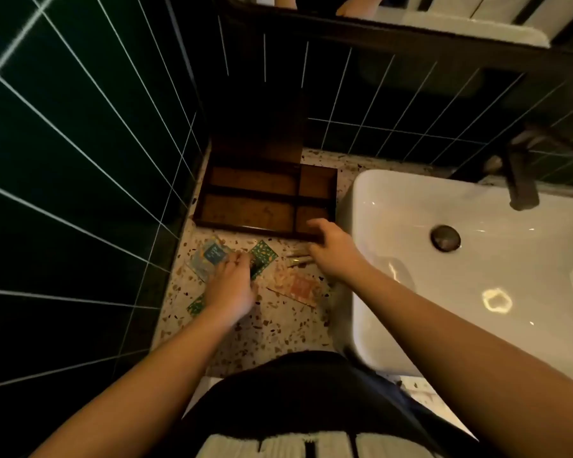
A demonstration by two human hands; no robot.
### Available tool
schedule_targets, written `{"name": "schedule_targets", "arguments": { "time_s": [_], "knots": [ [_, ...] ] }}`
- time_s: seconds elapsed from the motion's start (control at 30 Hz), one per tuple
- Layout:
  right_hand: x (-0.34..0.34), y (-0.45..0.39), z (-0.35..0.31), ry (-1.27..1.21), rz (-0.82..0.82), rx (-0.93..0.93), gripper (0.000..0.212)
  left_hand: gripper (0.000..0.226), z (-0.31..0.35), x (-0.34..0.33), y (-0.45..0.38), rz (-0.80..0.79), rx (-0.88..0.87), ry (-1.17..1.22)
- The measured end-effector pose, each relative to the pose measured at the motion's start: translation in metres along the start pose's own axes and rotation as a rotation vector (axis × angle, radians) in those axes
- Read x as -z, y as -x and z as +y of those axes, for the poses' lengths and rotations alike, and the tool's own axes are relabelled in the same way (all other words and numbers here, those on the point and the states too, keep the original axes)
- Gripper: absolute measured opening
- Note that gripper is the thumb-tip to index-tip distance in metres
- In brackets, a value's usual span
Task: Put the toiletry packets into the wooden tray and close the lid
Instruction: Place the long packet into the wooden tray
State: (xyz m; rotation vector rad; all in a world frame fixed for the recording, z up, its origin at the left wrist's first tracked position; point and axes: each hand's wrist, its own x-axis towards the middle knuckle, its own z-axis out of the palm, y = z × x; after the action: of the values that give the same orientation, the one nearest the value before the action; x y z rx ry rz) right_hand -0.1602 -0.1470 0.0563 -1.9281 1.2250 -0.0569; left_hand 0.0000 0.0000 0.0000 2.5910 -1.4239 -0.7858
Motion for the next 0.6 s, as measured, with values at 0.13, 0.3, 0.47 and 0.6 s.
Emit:
{"name": "schedule_targets", "arguments": {
  "time_s": [0.13, 0.3, 0.47, 0.6],
  "knots": [
    [-0.008, -0.026, -0.001, 0.241, -0.144, -0.054, 0.066, 0.07, -0.002, -0.003, -0.003, -0.019, 0.032, -0.056],
    [-0.02, -0.042, 0.0, 0.425, -0.258, -0.161, 0.074, 0.072, -0.003, -0.004, -0.006, -0.036, 0.112, -0.051],
    [-0.025, -0.039, 0.002, 0.542, -0.284, -0.156, 0.063, 0.052, -0.004, -0.001, -0.015, -0.049, 0.192, -0.081],
    [-0.024, -0.037, 0.003, 0.522, -0.271, -0.137, 0.063, 0.043, -0.003, 0.0, -0.02, -0.07, 0.228, -0.09]
  ]
}}
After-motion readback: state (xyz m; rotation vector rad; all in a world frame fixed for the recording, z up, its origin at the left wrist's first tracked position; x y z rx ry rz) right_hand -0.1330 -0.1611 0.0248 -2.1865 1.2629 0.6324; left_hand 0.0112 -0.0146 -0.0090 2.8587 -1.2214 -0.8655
